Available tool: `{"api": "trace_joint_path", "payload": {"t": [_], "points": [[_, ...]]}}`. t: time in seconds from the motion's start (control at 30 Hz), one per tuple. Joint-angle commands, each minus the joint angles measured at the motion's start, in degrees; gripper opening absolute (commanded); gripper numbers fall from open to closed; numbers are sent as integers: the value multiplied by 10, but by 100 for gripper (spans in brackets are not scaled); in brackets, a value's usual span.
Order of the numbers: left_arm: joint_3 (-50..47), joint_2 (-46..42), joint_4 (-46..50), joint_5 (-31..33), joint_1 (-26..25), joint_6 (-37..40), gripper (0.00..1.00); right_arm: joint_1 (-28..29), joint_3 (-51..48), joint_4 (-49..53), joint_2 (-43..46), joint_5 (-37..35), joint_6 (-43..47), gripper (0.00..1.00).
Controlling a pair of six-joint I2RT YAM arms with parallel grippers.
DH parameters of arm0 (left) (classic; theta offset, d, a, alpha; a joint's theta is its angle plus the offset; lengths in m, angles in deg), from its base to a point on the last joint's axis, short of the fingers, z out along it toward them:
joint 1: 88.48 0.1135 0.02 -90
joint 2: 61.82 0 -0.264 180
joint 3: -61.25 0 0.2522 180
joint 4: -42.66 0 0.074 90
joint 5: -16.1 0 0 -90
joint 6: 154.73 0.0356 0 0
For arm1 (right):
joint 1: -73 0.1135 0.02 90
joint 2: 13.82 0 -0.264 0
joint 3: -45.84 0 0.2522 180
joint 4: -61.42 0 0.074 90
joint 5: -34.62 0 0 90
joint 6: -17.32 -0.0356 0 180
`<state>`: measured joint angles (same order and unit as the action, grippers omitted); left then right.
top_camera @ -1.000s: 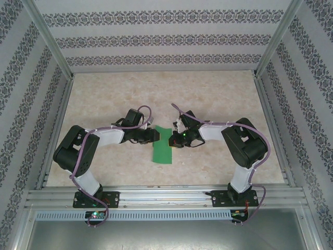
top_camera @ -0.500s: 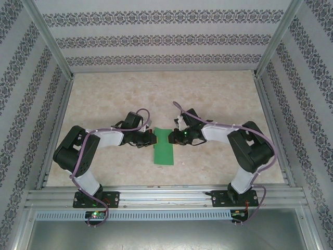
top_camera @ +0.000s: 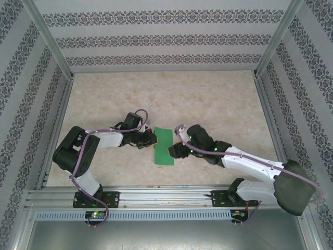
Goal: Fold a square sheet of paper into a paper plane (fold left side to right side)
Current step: Third fold the triangle at the center of the table.
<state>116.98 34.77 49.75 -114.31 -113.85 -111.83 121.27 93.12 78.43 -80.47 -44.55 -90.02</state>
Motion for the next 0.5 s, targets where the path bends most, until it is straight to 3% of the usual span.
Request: {"api": "trace_joint_path", "payload": {"t": [0.0,0.2,0.47], "points": [[-8,-11,-29,-13,7,-26,5,78,-29,-24,9,-118,91,59],[-4,-11,-27,-18,6,-33,4,210,-31,-41,-61,-244,147,68],[1,-5,-22,-23,6,-33,4,251,44,-44,-194,-312,164,76]]}}
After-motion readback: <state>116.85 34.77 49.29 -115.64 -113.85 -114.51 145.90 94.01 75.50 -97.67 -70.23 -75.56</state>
